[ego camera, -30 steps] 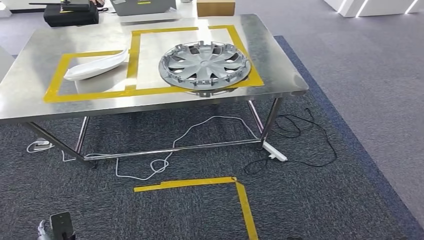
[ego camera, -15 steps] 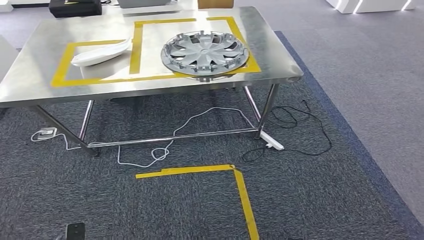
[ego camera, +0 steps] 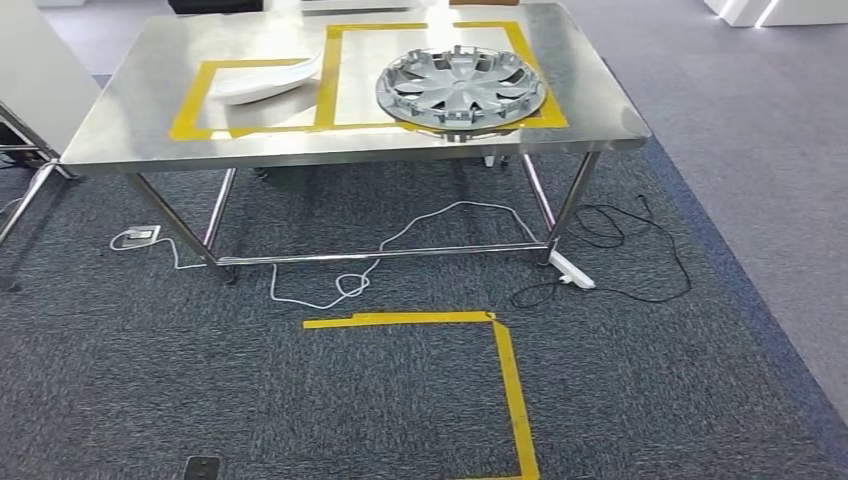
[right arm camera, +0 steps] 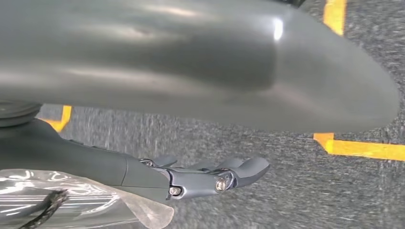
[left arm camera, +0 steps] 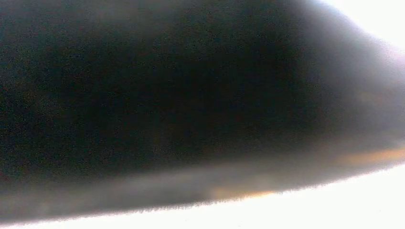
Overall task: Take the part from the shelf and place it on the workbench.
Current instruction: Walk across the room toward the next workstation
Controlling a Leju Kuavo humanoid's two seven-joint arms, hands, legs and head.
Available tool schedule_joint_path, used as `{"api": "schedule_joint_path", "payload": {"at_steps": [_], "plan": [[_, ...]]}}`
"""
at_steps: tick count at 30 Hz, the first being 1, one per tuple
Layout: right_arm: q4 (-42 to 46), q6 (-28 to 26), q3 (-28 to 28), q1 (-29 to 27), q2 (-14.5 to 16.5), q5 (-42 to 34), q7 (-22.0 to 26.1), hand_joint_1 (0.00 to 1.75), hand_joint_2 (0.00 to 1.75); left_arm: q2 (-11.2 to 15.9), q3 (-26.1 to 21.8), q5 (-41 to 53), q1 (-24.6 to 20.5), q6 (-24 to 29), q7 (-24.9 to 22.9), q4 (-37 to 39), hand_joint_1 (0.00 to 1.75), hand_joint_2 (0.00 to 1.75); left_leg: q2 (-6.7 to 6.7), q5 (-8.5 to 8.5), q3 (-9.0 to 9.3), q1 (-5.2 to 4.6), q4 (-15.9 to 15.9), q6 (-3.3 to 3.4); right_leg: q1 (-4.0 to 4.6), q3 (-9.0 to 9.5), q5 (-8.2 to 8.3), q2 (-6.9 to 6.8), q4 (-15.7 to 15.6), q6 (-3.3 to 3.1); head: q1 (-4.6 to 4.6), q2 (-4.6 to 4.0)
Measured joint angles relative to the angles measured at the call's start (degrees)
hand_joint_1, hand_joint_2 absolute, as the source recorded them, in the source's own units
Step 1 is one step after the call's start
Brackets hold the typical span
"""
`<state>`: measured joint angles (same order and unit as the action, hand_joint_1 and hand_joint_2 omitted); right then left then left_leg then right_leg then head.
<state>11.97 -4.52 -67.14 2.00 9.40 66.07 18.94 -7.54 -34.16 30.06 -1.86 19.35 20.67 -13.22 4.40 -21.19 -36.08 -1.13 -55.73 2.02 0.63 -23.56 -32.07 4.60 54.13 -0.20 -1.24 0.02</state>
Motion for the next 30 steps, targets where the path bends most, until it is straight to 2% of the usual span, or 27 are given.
{"api": "schedule_joint_path", "payload": {"at_steps": [2,3,4,5,7,8,9,10,11,12,13,14,15,17,18,19,20,21,22,23,24,25,26,27,28,29,30], "plan": [[0.0,0.0,0.0,0.0,0.0,0.0,0.0,0.0,0.0,-0.1,0.2,0.2,0.2,-0.2,0.0,0.1,0.0,0.0,1.0,0.99,-0.53,0.23,0.3,-0.65,0.04,-0.09,0.47,-1.1,-1.3,0.01,-0.1,-0.01],[0.0,0.0,0.0,0.0,0.0,0.0,0.0,0.0,0.0,-0.1,0.3,0.3,0.3,-0.4,0.1,0.2,0.0,0.0,0.62,0.45,-0.84,0.28,0.0,-1.01,-0.06,-0.51,0.97,-1.84,-1.5,-0.26,-0.08,-0.02],[0.0,0.0,0.0,0.0,0.1,0.1,0.0,0.0,0.0,-0.2,0.4,0.6,0.5,-0.6,0.2,0.3,0.0,0.0,-0.26,-1.13,-1.36,0.33,-1.3,-1.37,-0.19,-0.96,1.46,-2.66,-1.8,-0.55,0.07,-0.02],[0.0,0.0,0.0,-0.1,0.1,0.1,0.0,0.0,0.0,-0.2,0.6,0.8,0.5,-0.8,0.2,0.3,0.0,0.0,-1.49,-3.61,-2.13,0.48,-3.7,-1.75,-0.38,-1.29,1.87,-3.54,-2.0,-0.79,0.24,-0.02],[0.0,0.0,0.0,-0.3,0.1,0.1,0.0,0.0,0.0,-0.3,1.1,1.4,0.5,-1.1,0.4,0.3,0.0,0.0,-3.28,-8.81,-4.02,1.05,-11.1,-2.7,-0.41,-2.04,2.41,-5.4,-1.9,-0.87,0.54,-0.02],[0.0,0.0,0.0,-0.3,0.1,0.1,0.0,0.0,0.0,-0.4,1.4,1.6,0.5,-1.2,0.5,0.3,0.0,0.0,-3.59,-9.91,-4.61,1.4,-14.6,-3.18,-0.5,-2.47,2.64,-6.38,-1.8,-0.73,0.55,-0.01],[0.0,0.0,0.0,-0.3,0.1,0.1,0.0,0.0,0.0,-0.5,1.5,1.9,0.6,-1.3,0.6,0.4,0.0,0.0,-3.77,-9.71,-4.5,1.75,-16.6,-3.64,-0.63,-2.92,2.84,-7.29,-1.5,-0.55,0.55,-0.01],[0.0,0.0,0.0,-0.3,0.1,0.1,0.0,0.0,0.0,-0.5,1.7,2.1,0.7,-1.3,0.7,0.4,0.0,0.0,-3.99,-8.51,-3.41,2.06,-16.4,-4.06,-0.82,-3.3,2.98,-8.1,-1.2,-0.34,0.56,-0.01],[0.0,0.0,0.0,-0.2,0.1,0.1,0.0,0.0,0.0,-0.6,1.8,2.3,0.8,-1.3,0.7,0.4,0.0,0.0,-4.49,-6.98,-1.21,2.33,-13.8,-4.43,-1.02,-3.63,3.04,-8.84,-0.7,-0.08,0.57,0.0],[0.0,0.0,0.0,-0.2,0.1,0.1,0.0,0.0,0.0,-0.7,2.0,2.4,0.8,-1.4,0.8,0.4,0.0,0.0,-5.56,-6.02,1.53,2.49,-9.9,-4.7,-1.15,-3.91,3.01,-9.49,-0.2,0.23,0.62,-0.01],[0.0,0.0,0.0,-0.1,0.1,0.1,0.0,0.0,0.0,-0.7,2.2,2.5,0.8,-1.4,0.8,0.4,0.0,0.0,-6.71,-5.71,4.06,2.36,-5.9,-4.64,-1.2,-4.22,2.96,-10.13,0.3,0.6,0.72,0.0],[0.0,0.0,0.0,-0.1,0.2,0.1,0.0,0.0,0.0,-0.8,2.4,2.6,0.7,-1.4,0.9,0.4,0.0,0.0,-7.7,-5.87,5.81,2.17,-3.0,-4.29,-1.15,-4.42,2.92,-10.72,0.6,0.98,0.73,-0.01],[0.0,0.0,0.0,-0.1,0.2,0.1,0.0,0.0,0.0,-0.8,2.6,2.8,0.7,-1.4,1.0,0.4,0.0,0.0,-8.22,-6.38,6.54,1.92,-1.5,-3.76,-1.06,-4.57,2.92,-11.26,0.9,1.34,0.8,-0.01],[0.0,-0.1,0.0,0.2,0.2,0.1,0.0,0.0,0.0,-1.0,2.8,3.0,0.8,-1.4,1.0,0.4,0.0,0.0,-7.51,-6.71,6.43,1.76,-0.8,-2.43,-1.01,-4.58,2.95,-12.07,1.1,2.04,0.73,0.0],[0.0,-0.1,0.0,0.3,0.2,0.2,0.1,0.0,0.0,-1.0,2.8,3.2,0.9,-1.4,1.0,0.4,0.0,0.0,-6.98,-6.66,6.31,1.85,-0.6,-1.9,-1.1,-4.83,2.53,-11.26,1.4,2.4,0.72,-0.01],[0.0,-0.1,0.0,0.4,0.2,0.3,0.1,0.0,0.0,-1.1,2.9,3.4,1.0,-1.4,1.0,0.4,0.0,0.0,-6.45,-6.46,6.13,1.95,-0.5,-1.39,-1.22,-5.4,1.55,-9.75,2.6,2.69,0.65,-0.01],[0.0,-0.1,0.0,0.4,0.2,0.3,0.2,0.0,0.0,-1.3,3.0,3.6,0.9,-1.5,1.1,0.4,0.0,0.0,-5.92,-6.17,5.94,2.03,-0.4,-0.93,-1.32,-6.53,-0.1,-7.86,5.0,2.9,0.59,-0.01],[0.0,-0.1,0.0,0.3,0.2,0.4,0.2,0.0,0.0,-1.4,3.1,3.7,0.8,-1.5,1.1,0.4,0.0,0.0,-5.33,-5.93,5.64,1.97,-0.4,-0.56,-1.38,-8.28,-2.14,-6.04,8.7,2.98,0.53,-0.02],[0.0,-0.1,0.0,0.1,0.2,0.4,0.2,0.0,0.0,-1.5,3.2,3.8,0.7,-1.6,1.1,0.4,0.0,0.0,-4.65,-5.69,5.32,1.85,-0.4,-0.26,-1.37,-10.22,-4.07,-5.13,13.1,2.95,0.5,-0.02],[0.0,-0.1,0.0,0.0,0.2,0.4,0.2,0.0,0.0,-1.6,3.3,3.9,0.7,-1.7,1.1,0.4,0.0,0.0,-3.9,-5.48,5.05,1.69,-0.4,-0.05,-1.34,-11.91,-5.31,-4.81,16.8,2.9,0.5,-0.02],[0.0,-0.1,0.0,-0.1,0.2,0.4,0.2,0.0,0.0,-1.7,3.3,3.9,0.7,-1.7,1.1,0.4,0.0,0.0,-3.15,-5.29,4.85,1.54,-0.5,0.06,-1.31,-12.78,-5.47,-4.71,18.6,2.78,0.51,-0.02],[0.0,-0.1,0.0,-0.2,0.2,0.4,0.2,0.0,0.0,-1.8,3.3,4.0,0.8,-1.7,1.1,0.4,0.0,0.0,-2.38,-5.12,4.73,1.41,-0.5,0.07,-1.29,-12.52,-4.48,-4.64,18.1,2.59,0.53,-0.02],[0.0,-0.1,0.0,-0.2,0.2,0.4,0.3,0.0,0.0,-1.8,3.3,4.0,0.8,-1.7,1.1,0.4,0.0,0.0,-1.59,-4.96,4.67,1.29,-0.5,0.01,-1.28,-11.09,-2.57,-4.35,15.2,2.3,0.54,-0.02],[0.0,-0.1,0.0,-0.2,0.2,0.4,0.4,0.0,0.0,-1.9,3.4,4.1,0.9,-1.8,1.1,0.4,0.0,0.0,-0.84,-4.81,4.63,1.22,-0.5,-0.1,-1.26,-8.97,-0.38,-3.44,11.0,1.91,0.53,-0.02],[0.0,-0.1,0.0,-0.2,0.2,0.4,0.5,0.0,0.0,-1.9,3.5,4.2,0.8,-1.8,1.1,0.4,0.0,0.0,-0.11,-4.66,4.51,1.06,-0.6,-0.29,-1.31,-6.96,1.2,-1.89,6.8,1.48,0.56,-0.01],[0.0,-0.2,0.0,-0.2,0.2,0.5,0.6,0.0,0.0,-2.0,3.7,4.4,0.8,-1.9,1.1,0.4,0.0,0.0,0.56,-4.51,4.29,1.03,-0.8,-0.53,-1.36,-5.45,2.1,-0.56,3.6,1.24,0.56,-0.01],[0.0,-0.2,0.0,-0.1,0.2,0.5,0.6,0.0,0.0,-2.1,3.8,4.7,0.7,-2.0,1.1,0.4,0.0,0.0,1.19,-4.33,3.99,1.08,-0.9,-0.84,-1.34,-4.64,2.3,0.46,1.9,1.09,0.57,-0.01]]}}
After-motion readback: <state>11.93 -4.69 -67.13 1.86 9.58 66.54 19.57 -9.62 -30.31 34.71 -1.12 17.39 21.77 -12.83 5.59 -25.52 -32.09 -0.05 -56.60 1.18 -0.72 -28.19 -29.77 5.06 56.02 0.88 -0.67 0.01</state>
